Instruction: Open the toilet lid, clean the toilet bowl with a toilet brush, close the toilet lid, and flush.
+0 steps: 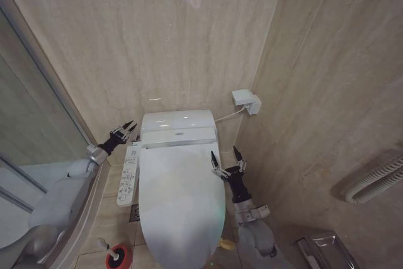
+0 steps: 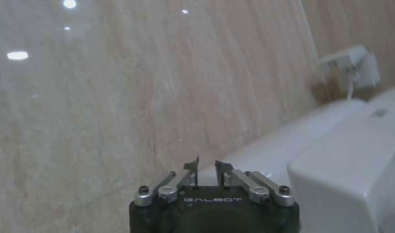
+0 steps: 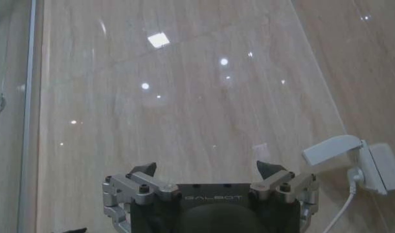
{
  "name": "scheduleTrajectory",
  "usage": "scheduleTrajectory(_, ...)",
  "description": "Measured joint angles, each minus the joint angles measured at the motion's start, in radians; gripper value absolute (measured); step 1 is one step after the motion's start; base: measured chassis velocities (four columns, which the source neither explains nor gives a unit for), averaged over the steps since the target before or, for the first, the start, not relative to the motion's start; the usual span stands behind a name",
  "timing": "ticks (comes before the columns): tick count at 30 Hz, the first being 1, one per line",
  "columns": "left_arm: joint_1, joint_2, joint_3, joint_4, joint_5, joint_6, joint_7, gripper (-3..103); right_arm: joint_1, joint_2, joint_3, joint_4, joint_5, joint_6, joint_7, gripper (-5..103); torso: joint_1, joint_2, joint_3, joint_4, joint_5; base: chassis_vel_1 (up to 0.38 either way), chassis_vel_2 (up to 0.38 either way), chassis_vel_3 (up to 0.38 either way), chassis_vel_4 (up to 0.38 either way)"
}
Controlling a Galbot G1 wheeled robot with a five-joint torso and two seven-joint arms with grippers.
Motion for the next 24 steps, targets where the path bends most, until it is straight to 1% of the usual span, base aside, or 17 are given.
scheduleTrajectory(1, -0.007, 0.000, -0.002, 0.007, 0.035, -0.006, -0.004, 30, 0.002, 0.001, 0.000, -0.003, 0.000, 0.000, 0.000, 100, 0.000, 0.000, 0.000, -0.0002, 0.0000, 0.000, 0.000, 0.000, 0.000)
scheduleTrajectory(2, -0.007, 0.000, -0.002, 0.007, 0.035, -0.006, -0.004, 30, 0.002, 0.001, 0.000, -0.003, 0.000, 0.000, 0.000, 100, 0.000, 0.000, 0.000, -0.0002, 0.0000, 0.000, 0.000, 0.000, 0.000)
scheduleTrajectory(4, -0.023, 0.001, -0.007, 0.024, 0.126, -0.020, -0.018, 30, 0.007, 0.005, -0.003, -0.009, 0.000, 0.000, 0.000, 100, 0.000, 0.000, 0.000, -0.0001, 0.0000, 0.000, 0.000, 0.000, 0.000)
scheduleTrajectory(5, -0.030, 0.003, -0.006, 0.030, 0.154, -0.023, -0.023, 4, 0.010, 0.007, -0.004, -0.011, 0.001, 0.000, 0.000, 100, 0.000, 0.000, 0.000, 0.0000, 0.0000, 0.000, 0.000, 0.000, 0.000)
scheduleTrajectory(6, -0.030, 0.003, -0.006, 0.030, 0.154, -0.023, -0.023, 4, 0.010, 0.007, -0.004, -0.011, 0.001, 0.000, 0.000, 100, 0.000, 0.000, 0.000, 0.0000, 0.0000, 0.000, 0.000, 0.000, 0.000)
scheduleTrajectory(7, -0.042, 0.008, 0.004, 0.047, 0.189, -0.025, -0.036, 4, 0.014, 0.012, -0.008, -0.016, 0.001, 0.000, 0.000, 100, 0.000, 0.000, 0.000, 0.0000, 0.0001, 0.000, 0.000, 0.000, 0.000)
scheduleTrajectory(9, -0.056, 0.013, 0.029, 0.077, 0.217, -0.025, -0.050, 4, 0.016, 0.019, -0.016, -0.019, 0.000, 0.000, 0.000, 100, 0.000, 0.000, 0.000, 0.0002, -0.0001, 0.000, 0.000, 0.000, 0.000)
scheduleTrajectory(11, -0.061, 0.013, 0.037, 0.088, 0.229, -0.025, -0.052, 4, 0.017, 0.022, -0.019, -0.020, 0.000, 0.000, 0.000, 100, 0.000, 0.000, 0.000, 0.0002, -0.0001, 0.000, 0.000, 0.000, 0.000)
scheduleTrajectory(12, -0.065, 0.012, 0.044, 0.097, 0.238, -0.025, -0.055, 0, 0.017, 0.024, -0.022, -0.020, -0.001, 0.000, 0.000, 100, 0.000, 0.000, 0.000, 0.0002, -0.0001, 0.000, 0.000, 0.000, 0.000)
scheduleTrajectory(16, -0.069, 0.010, 0.051, 0.115, 0.260, -0.025, -0.059, 0, 0.015, 0.025, -0.022, -0.020, -0.001, 0.001, 0.000, 100, 0.000, 0.000, 0.000, -0.0002, -0.0001, 0.000, 0.000, 0.000, 0.000)
scheduleTrajectory(24, -0.069, 0.012, 0.073, 0.138, 0.287, -0.026, -0.056, 0, 0.005, 0.017, -0.015, -0.018, -0.001, 0.005, -0.001, 100, 0.000, 0.000, 0.000, 0.0000, -0.0001, 0.000, 0.000, 0.000, 0.000)
